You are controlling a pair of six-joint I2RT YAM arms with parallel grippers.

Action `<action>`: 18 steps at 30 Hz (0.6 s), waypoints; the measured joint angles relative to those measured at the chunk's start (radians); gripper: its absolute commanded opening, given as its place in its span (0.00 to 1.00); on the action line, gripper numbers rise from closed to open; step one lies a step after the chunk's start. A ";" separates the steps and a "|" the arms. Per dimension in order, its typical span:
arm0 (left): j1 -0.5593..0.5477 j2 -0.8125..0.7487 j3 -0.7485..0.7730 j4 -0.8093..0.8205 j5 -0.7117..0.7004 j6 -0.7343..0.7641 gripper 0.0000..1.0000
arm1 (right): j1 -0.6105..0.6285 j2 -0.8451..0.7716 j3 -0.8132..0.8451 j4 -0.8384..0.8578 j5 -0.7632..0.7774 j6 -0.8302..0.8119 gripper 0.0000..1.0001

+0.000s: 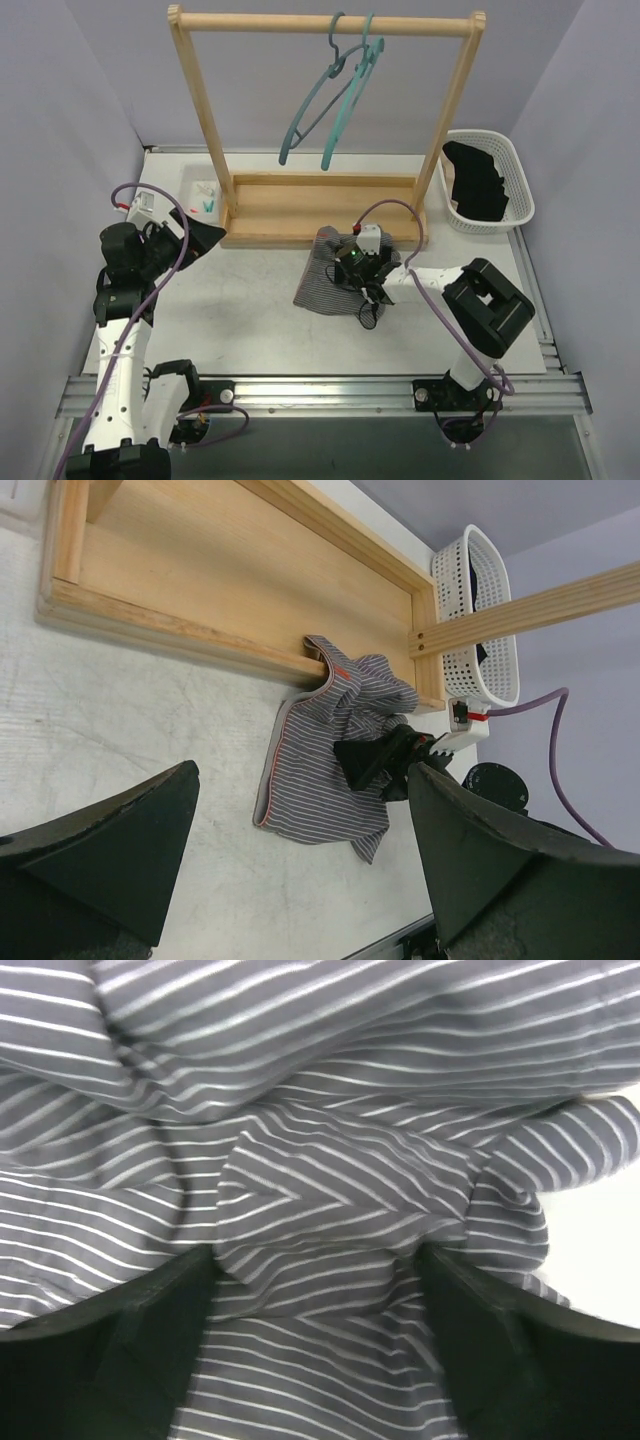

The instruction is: Remove the underwear clipped to the hanger

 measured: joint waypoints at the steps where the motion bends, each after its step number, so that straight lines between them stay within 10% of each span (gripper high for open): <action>1: 0.000 0.000 -0.001 -0.001 0.000 0.002 0.94 | 0.000 0.004 0.000 0.015 -0.005 -0.004 0.63; 5: 0.000 -0.006 -0.002 -0.006 0.000 0.011 0.94 | 0.000 0.000 -0.028 0.069 -0.013 -0.005 0.00; 11: 0.000 -0.021 -0.006 -0.014 0.003 0.021 0.94 | -0.002 -0.151 -0.158 0.045 -0.023 0.071 0.00; 18: -0.002 -0.032 -0.008 -0.014 0.027 0.019 0.94 | 0.000 -0.678 -0.148 -0.252 0.043 0.195 0.00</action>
